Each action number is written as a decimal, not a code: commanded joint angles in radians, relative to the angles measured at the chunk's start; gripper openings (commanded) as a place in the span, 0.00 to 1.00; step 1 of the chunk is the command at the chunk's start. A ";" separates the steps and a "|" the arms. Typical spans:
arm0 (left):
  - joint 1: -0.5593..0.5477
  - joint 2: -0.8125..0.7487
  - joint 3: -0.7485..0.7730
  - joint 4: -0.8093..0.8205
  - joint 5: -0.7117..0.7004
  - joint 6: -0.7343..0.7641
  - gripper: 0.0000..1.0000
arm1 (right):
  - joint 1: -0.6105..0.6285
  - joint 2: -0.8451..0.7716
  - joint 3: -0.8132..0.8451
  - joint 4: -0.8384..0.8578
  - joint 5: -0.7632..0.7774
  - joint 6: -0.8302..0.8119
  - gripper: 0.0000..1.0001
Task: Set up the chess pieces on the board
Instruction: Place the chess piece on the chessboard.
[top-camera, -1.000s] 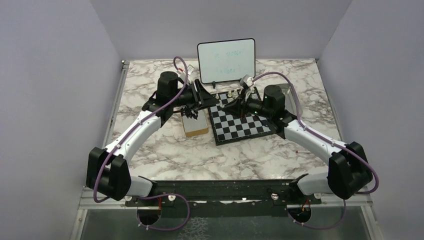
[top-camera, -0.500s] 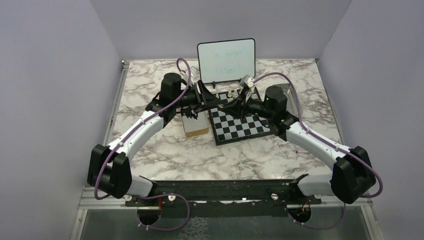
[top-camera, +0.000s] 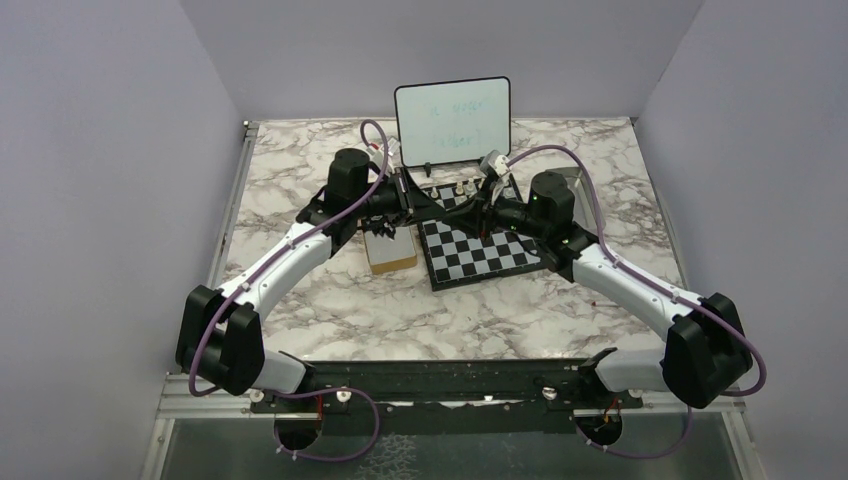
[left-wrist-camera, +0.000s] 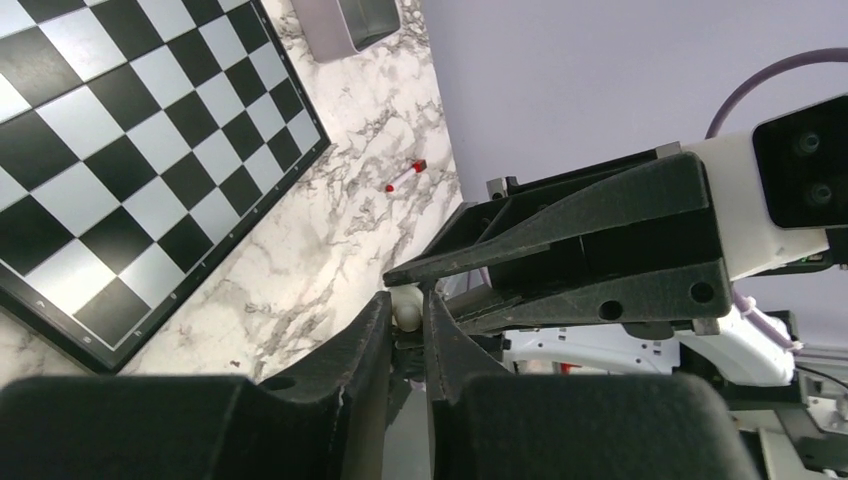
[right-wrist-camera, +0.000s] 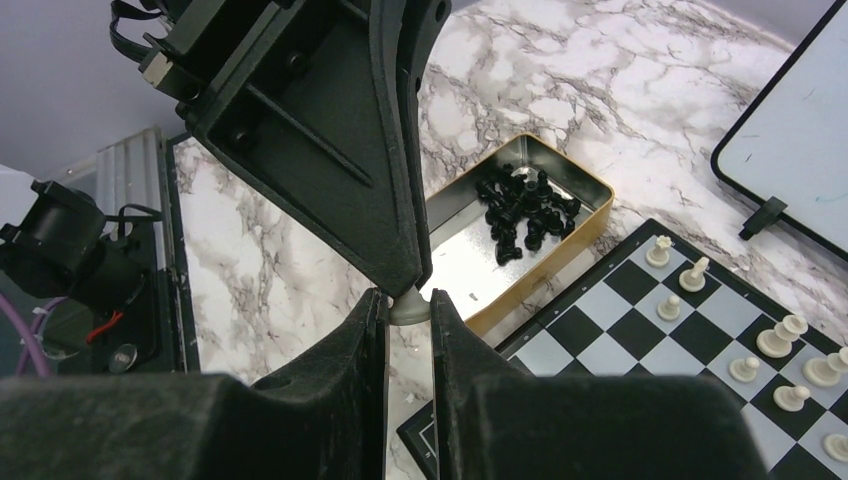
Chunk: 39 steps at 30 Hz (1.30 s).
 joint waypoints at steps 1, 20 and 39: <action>-0.014 0.000 -0.013 0.024 -0.006 0.004 0.15 | 0.008 -0.018 -0.005 0.015 0.025 0.002 0.13; -0.033 0.117 0.208 -0.272 -0.487 0.446 0.10 | 0.008 -0.114 -0.112 -0.129 0.227 0.084 0.90; -0.097 0.507 0.352 -0.057 -0.801 0.586 0.10 | 0.008 -0.299 -0.133 -0.407 0.475 0.092 1.00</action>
